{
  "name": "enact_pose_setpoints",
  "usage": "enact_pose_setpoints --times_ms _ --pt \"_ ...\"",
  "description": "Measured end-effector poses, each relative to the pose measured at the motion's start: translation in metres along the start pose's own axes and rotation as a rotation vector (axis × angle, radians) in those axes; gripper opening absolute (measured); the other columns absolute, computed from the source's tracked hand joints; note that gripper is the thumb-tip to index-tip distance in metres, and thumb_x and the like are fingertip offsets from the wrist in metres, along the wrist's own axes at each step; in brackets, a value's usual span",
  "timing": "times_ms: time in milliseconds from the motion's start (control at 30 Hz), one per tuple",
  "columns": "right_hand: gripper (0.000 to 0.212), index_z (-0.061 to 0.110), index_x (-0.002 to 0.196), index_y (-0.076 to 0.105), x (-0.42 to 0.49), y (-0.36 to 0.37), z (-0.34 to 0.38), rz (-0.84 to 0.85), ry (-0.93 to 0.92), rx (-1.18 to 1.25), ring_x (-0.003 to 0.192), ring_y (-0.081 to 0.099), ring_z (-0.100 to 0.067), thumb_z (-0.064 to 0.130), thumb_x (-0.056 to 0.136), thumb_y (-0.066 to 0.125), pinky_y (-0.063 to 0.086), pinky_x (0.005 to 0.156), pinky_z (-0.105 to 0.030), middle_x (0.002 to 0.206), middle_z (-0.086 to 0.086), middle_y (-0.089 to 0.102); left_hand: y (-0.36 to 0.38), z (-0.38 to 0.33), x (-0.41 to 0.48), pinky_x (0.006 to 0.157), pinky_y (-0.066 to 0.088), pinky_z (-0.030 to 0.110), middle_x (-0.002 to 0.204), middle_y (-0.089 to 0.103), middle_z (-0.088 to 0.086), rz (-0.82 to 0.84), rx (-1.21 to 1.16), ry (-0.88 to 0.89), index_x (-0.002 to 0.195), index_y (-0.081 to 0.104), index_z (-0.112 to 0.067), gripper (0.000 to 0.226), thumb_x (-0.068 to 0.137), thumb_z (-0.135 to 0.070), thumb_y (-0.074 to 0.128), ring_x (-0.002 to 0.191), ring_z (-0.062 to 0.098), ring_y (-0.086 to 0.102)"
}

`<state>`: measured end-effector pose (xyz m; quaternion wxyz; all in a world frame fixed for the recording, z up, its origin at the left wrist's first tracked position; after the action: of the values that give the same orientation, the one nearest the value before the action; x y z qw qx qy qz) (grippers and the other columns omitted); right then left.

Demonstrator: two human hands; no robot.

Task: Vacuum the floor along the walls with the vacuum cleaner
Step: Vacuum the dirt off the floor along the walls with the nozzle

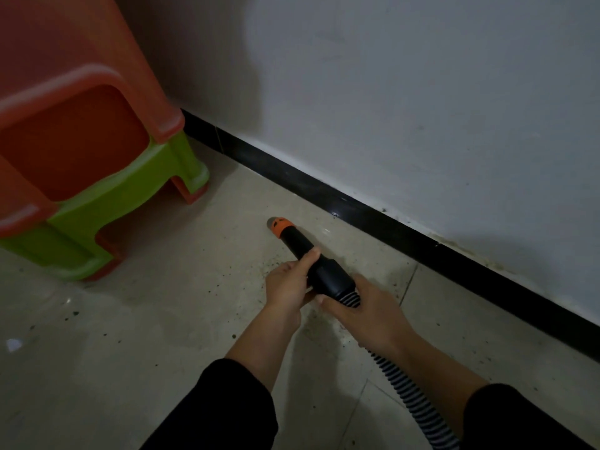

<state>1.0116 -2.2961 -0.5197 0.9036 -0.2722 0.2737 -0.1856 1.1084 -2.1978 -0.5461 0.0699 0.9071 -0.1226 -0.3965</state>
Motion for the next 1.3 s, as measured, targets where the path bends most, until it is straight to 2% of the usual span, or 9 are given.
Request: enact_pose_setpoints --times_ms 167,300,367,467,567,700,867,1100,1300 --pt "0.046 0.027 0.114 0.050 0.014 -0.004 0.005 0.033 -0.020 -0.012 0.065 0.062 -0.006 0.061 0.083 0.061 0.044 0.049 -0.017 0.084 0.006 0.063 0.005 -0.008 0.011 0.061 0.055 0.023 0.089 0.069 0.007 -0.016 0.000 0.032 0.091 0.062 -0.008 0.025 0.083 -0.027 0.077 0.082 0.017 0.068" --pt "0.046 0.024 0.115 0.050 0.023 -0.004 0.008 0.032 -0.035 -0.033 0.067 0.061 -0.006 0.057 0.085 0.060 0.041 0.051 -0.016 0.085 0.005 0.063 0.005 -0.012 0.021 0.080 0.058 0.033 0.093 0.071 0.011 -0.040 -0.007 0.047 0.093 0.064 -0.006 0.029 0.081 -0.027 0.079 0.088 0.022 0.070" --pt "0.043 0.026 0.116 0.048 0.025 -0.006 0.008 0.024 -0.042 -0.016 0.070 0.061 -0.005 0.053 0.086 0.062 0.042 0.052 -0.016 0.088 0.007 0.062 0.007 -0.012 0.026 0.084 0.058 0.035 0.096 0.071 0.013 -0.042 -0.008 0.046 0.093 0.065 -0.005 0.029 0.081 -0.027 0.079 0.090 0.024 0.070" --pt "0.051 0.028 0.128 0.041 0.025 -0.013 0.011 -0.016 -0.110 -0.082 0.075 0.058 -0.002 0.043 0.086 0.067 0.043 0.057 -0.014 0.092 0.014 0.055 0.013 -0.014 0.030 0.076 0.059 0.031 0.096 0.070 0.013 -0.043 -0.001 0.037 0.091 0.064 -0.007 0.026 0.082 -0.027 0.078 0.091 0.024 0.069" --pt "0.057 0.027 0.133 0.040 0.023 -0.022 0.009 -0.081 -0.169 -0.169 0.083 0.057 -0.007 0.036 0.085 0.069 0.049 0.066 -0.021 0.103 0.006 0.058 0.022 -0.012 0.031 0.068 0.058 0.028 0.094 0.069 0.013 -0.044 0.001 0.028 0.089 0.062 -0.007 0.026 0.081 -0.025 0.078 0.090 0.024 0.069" --pt "0.070 0.032 0.144 0.032 0.021 -0.032 0.004 -0.148 -0.207 -0.211 0.095 0.056 -0.012 0.032 0.086 0.070 0.050 0.082 -0.027 0.117 0.001 0.057 0.035 -0.007 0.032 0.072 0.059 0.031 0.093 0.070 0.014 -0.031 0.005 0.019 0.091 0.063 -0.004 0.028 0.080 -0.024 0.080 0.088 0.024 0.070" --pt "0.076 0.033 0.152 0.018 0.026 -0.043 -0.003 -0.172 -0.195 -0.250 0.089 0.058 -0.014 0.036 0.091 0.063 0.050 0.075 -0.027 0.112 -0.001 0.060 0.055 -0.008 0.037 0.067 0.058 0.029 0.090 0.068 0.011 -0.021 0.032 0.020 0.087 0.062 -0.007 0.027 0.080 -0.025 0.080 0.088 0.024 0.069" --pt "0.075 0.034 0.152 0.014 0.031 -0.051 0.000 -0.185 -0.182 -0.265 0.094 0.059 -0.017 0.037 0.093 0.060 0.050 0.078 -0.030 0.114 -0.003 0.060 0.065 -0.010 0.046 0.056 0.056 0.025 0.100 0.069 0.013 0.005 0.020 0.010 0.094 0.064 -0.007 0.028 0.081 -0.027 0.078 0.088 0.023 0.068" --pt "0.071 0.036 0.151 0.015 0.010 -0.065 -0.012 -0.158 -0.144 -0.282 0.086 0.058 -0.016 0.039 0.094 0.057 0.050 0.072 -0.030 0.106 -0.002 0.058 0.080 0.009 0.032 0.065 0.060 0.030 0.102 0.070 0.016 0.058 0.006 -0.059 0.100 0.065 -0.003 0.034 0.081 -0.026 0.079 0.088 0.025 0.070"
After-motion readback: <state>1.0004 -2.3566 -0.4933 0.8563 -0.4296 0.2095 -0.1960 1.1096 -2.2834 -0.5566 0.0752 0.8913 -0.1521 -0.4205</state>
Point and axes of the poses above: each hand's wrist, its own x-axis towards the middle knuckle, its own y-axis out of the palm, z = x × y, the point moved 6 cm from there along x, towards the middle knuckle
